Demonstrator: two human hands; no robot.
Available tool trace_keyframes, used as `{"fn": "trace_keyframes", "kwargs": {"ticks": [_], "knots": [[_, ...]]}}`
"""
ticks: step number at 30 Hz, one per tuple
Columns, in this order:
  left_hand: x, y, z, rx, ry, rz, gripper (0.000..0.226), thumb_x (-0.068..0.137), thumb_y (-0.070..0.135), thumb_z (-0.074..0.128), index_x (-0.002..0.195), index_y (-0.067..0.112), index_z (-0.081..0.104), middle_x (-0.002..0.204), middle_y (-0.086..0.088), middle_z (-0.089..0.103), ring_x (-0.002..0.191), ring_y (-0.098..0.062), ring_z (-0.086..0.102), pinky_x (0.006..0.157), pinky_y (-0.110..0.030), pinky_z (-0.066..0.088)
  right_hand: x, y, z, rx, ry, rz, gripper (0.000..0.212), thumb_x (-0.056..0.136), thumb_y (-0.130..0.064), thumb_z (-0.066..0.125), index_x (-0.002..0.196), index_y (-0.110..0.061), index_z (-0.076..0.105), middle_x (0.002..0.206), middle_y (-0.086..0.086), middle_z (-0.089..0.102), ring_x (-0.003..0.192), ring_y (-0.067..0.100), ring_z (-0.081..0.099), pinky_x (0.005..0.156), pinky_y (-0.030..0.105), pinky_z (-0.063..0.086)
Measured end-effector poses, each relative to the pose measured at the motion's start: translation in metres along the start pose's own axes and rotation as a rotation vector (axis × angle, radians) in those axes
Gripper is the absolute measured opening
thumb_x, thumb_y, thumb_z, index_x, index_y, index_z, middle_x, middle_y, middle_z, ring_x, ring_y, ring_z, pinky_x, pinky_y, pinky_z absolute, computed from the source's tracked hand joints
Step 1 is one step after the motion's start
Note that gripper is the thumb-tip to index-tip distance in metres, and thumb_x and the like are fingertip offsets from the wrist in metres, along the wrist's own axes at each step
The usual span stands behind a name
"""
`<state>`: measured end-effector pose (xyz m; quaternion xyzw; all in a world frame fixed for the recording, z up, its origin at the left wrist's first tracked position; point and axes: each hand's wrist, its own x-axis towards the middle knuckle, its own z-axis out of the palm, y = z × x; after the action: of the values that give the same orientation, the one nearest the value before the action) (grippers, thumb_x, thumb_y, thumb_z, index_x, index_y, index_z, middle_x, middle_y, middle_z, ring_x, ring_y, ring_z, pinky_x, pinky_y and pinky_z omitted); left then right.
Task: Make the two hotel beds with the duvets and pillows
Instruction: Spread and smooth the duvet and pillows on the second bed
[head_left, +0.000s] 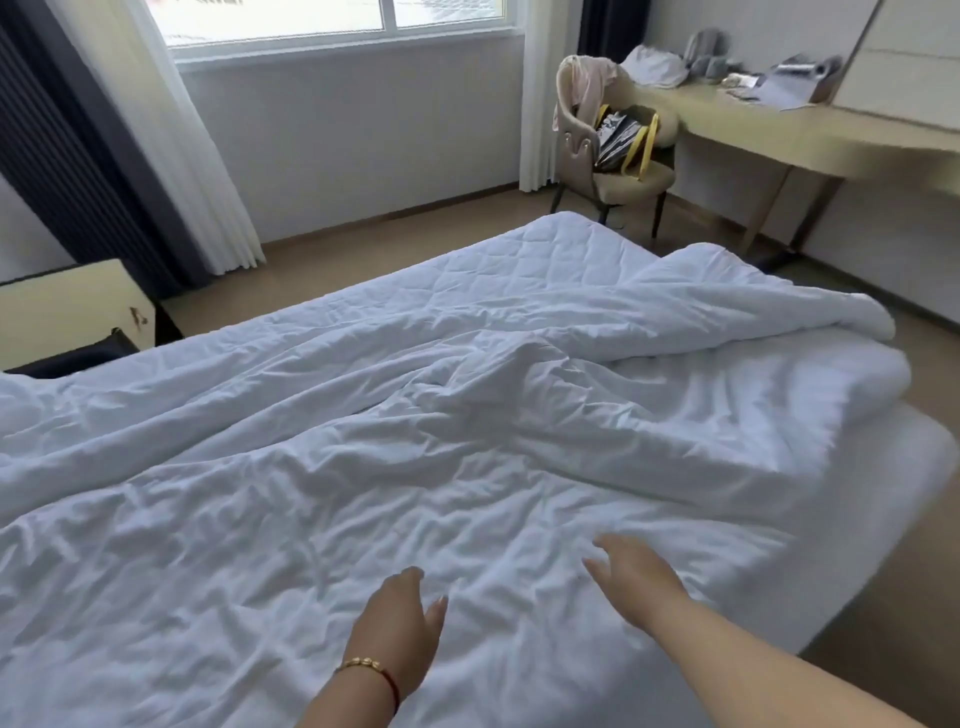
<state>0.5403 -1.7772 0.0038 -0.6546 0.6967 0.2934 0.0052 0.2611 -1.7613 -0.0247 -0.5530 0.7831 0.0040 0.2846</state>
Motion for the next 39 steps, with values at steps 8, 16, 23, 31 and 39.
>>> {"fn": "trace_keyframes", "kwargs": {"ticks": [8,16,23,31,39], "knots": [[0.056,0.095,0.006,0.05,0.003,0.15,0.051,0.1,0.039,0.041,0.145,0.016,0.034,0.146,-0.001,0.043,0.131,-0.016,0.045,0.104,-0.027,0.039,0.026,0.049,-0.065,0.173,0.152,0.08,0.049,0.099,-0.044,0.038,0.139,-0.017,0.042,0.142,0.003,0.046,0.129,0.024,0.043,0.1,0.033,0.037],[0.108,0.243,0.051,0.002,0.015,0.229,0.047,0.099,0.038,0.045,0.141,0.017,0.039,0.14,-0.002,0.049,0.127,-0.017,0.049,0.102,-0.03,0.041,0.069,0.168,-0.133,0.237,0.228,0.1,0.042,0.098,-0.043,0.041,0.131,-0.017,0.049,0.134,0.003,0.051,0.122,0.021,0.046,0.096,0.031,0.04],[0.157,0.437,0.136,-0.098,0.01,0.22,0.042,0.098,0.035,0.046,0.137,0.018,0.043,0.135,-0.001,0.052,0.123,-0.014,0.051,0.101,-0.03,0.042,0.133,0.359,-0.225,0.234,0.156,0.2,0.035,0.098,-0.044,0.037,0.108,-0.015,0.054,0.113,0.005,0.056,0.096,0.024,0.055,0.079,0.034,0.046],[0.199,0.591,0.197,-0.057,-0.101,0.232,0.046,0.099,0.039,0.043,0.14,0.02,0.038,0.139,0.003,0.046,0.124,-0.014,0.05,0.099,-0.03,0.044,0.199,0.498,-0.306,0.17,0.135,0.303,0.034,0.099,-0.044,0.036,0.084,-0.016,0.047,0.082,0.0,0.049,0.081,0.023,0.049,0.066,0.032,0.034],[0.263,0.648,0.224,0.035,-0.138,0.241,0.047,0.099,0.039,0.044,0.142,0.02,0.037,0.141,0.003,0.045,0.126,-0.013,0.048,0.1,-0.027,0.041,0.275,0.547,-0.327,0.232,0.159,0.299,0.029,0.097,-0.042,0.043,0.087,-0.016,0.049,0.103,0.009,0.056,0.09,0.029,0.054,0.071,0.03,0.037]]}}
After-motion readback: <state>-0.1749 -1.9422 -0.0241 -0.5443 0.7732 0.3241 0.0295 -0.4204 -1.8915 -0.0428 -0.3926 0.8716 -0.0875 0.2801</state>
